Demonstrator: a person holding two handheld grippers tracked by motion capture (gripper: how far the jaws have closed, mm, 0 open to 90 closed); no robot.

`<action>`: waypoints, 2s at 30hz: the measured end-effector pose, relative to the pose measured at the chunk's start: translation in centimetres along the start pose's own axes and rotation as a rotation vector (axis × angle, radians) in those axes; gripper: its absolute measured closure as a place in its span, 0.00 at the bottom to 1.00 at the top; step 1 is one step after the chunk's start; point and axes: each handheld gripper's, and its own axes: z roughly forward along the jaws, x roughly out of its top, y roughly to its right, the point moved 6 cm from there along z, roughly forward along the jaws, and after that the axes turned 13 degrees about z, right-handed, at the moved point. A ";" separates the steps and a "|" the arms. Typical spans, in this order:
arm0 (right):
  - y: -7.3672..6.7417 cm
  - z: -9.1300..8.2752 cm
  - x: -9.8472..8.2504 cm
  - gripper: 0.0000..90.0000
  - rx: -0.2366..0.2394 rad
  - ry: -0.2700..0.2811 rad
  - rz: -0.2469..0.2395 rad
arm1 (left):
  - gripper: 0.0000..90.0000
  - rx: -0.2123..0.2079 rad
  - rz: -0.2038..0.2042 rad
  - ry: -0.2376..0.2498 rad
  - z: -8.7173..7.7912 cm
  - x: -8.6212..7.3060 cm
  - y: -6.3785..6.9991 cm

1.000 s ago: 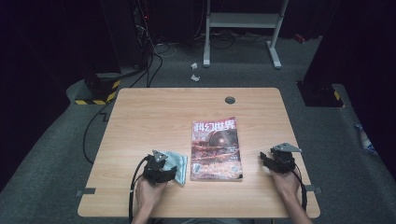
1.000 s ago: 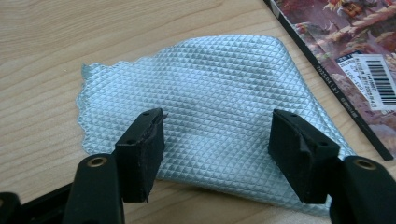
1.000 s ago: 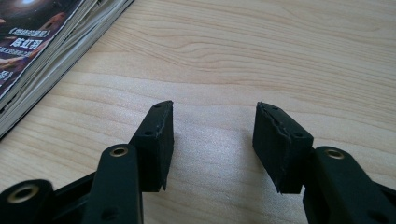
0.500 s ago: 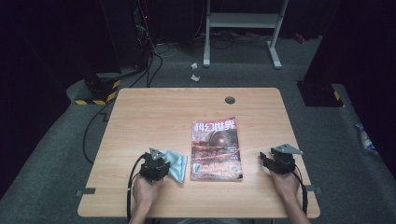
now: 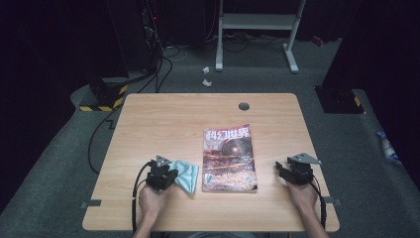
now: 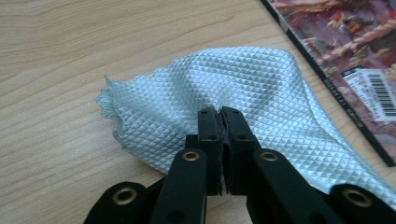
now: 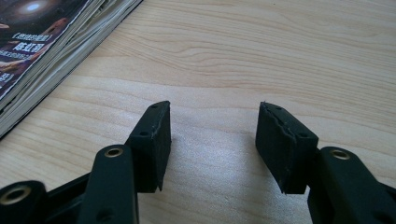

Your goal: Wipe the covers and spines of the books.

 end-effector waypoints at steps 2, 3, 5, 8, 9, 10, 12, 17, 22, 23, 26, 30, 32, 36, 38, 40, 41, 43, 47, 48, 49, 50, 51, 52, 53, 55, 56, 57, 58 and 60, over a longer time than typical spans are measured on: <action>0.0 0.0 0.0 0.50 -0.001 -0.001 0.002 | 0.97 -0.017 -0.009 0.003 -0.3 0.1 -0.1; 0.0 0.0 0.0 0.50 -0.001 -0.001 0.002 | 0.97 -0.017 -0.009 0.003 -0.3 0.1 -0.1; 0.0 0.0 0.0 0.50 -0.001 0.000 0.000 | 0.97 -0.024 -0.006 0.015 -0.7 0.4 -0.2; 0.0 0.0 0.0 0.50 -0.001 -0.001 0.000 | 0.97 -0.046 -0.012 0.039 -1.4 1.1 -0.1; 0.0 0.0 0.0 0.50 -0.001 -0.001 -0.002 | 0.97 -0.051 -0.008 0.045 -1.5 1.4 -0.2; 0.0 0.0 0.0 0.50 -0.001 -0.001 0.000 | 0.97 -0.059 -0.008 0.052 -1.7 1.7 -0.1; 0.0 0.0 0.0 0.50 -0.001 -0.001 0.001 | 0.97 -0.076 -0.006 0.065 -2.0 2.3 0.0; 0.0 0.0 0.0 0.50 0.000 0.001 0.000 | 0.97 -0.126 -0.005 0.109 -2.9 4.3 0.4; 0.0 0.0 0.0 0.50 0.000 0.001 0.000 | 0.97 -0.162 0.014 0.145 -3.1 7.0 0.9; 0.0 0.0 0.0 0.50 0.000 0.001 0.000 | 0.97 -0.169 0.022 0.150 -3.1 7.5 1.1; 0.0 0.0 0.0 0.50 0.001 0.001 -0.002 | 0.97 -0.197 0.044 0.163 -2.8 9.3 1.8; 0.0 0.0 0.0 0.50 0.001 0.000 0.000 | 0.97 -0.234 0.070 0.168 -1.5 11.6 3.0; 0.0 0.0 0.0 0.50 0.001 0.001 -0.002 | 0.97 -0.246 0.080 0.166 -0.9 12.3 3.5; 0.0 0.0 0.0 0.50 0.000 0.001 0.001 | 0.97 -0.261 0.096 0.165 0.0 13.2 4.1; 0.0 0.0 0.0 0.50 0.000 0.001 0.000 | 0.97 -0.272 0.099 0.164 0.7 13.7 4.5; 0.0 0.0 0.0 0.50 0.001 0.001 0.001 | 0.97 -0.286 0.099 0.165 1.5 14.1 5.0; 0.0 0.0 0.0 0.50 0.000 0.001 0.002 | 0.97 -0.292 0.102 0.166 1.9 14.3 5.2; 0.0 0.0 0.0 0.50 0.000 0.001 0.001 | 0.97 -0.301 0.103 0.164 2.7 14.7 5.8; 0.0 0.0 0.0 0.50 0.000 0.001 0.000 | 0.97 -0.313 0.105 0.166 4.1 15.1 6.9; 0.0 0.0 0.0 0.50 0.000 0.001 0.001 | 0.97 -0.312 0.114 0.160 4.5 15.1 7.1; 0.0 0.0 0.0 0.50 0.000 0.001 0.001 | 0.97 -0.310 0.127 0.153 4.8 15.0 7.4; 0.0 0.0 0.0 0.50 0.000 0.001 0.002 | 0.97 -0.310 0.133 0.148 5.1 15.0 7.6; 0.0 0.0 0.0 0.50 0.000 0.001 0.001 | 0.97 -0.317 0.123 0.142 5.7 14.8 7.9; 0.0 0.0 0.0 0.50 0.000 0.001 0.001 | 0.97 -0.317 0.123 0.142 5.7 14.8 7.9; 0.0 0.0 0.0 0.50 0.000 0.001 0.002 | 0.97 -0.319 0.127 0.137 5.9 14.8 8.0; 0.0 0.0 0.0 0.50 0.000 0.001 0.002 | 0.97 -0.313 0.132 0.126 6.3 14.5 8.1; 0.0 0.0 0.0 0.50 0.000 0.001 0.002 | 0.97 -0.309 0.136 0.118 6.5 14.4 8.1; 0.0 0.0 0.0 0.50 0.000 0.001 0.002 | 0.97 -0.308 0.137 0.112 6.7 14.2 8.2; 0.0 0.0 0.0 0.50 0.000 0.001 0.002 | 0.97 -0.308 0.138 0.108 6.9 14.1 8.2; 0.0 0.0 0.0 0.50 0.000 0.001 0.002 | 0.97 -0.307 0.139 0.097 7.2 13.8 8.3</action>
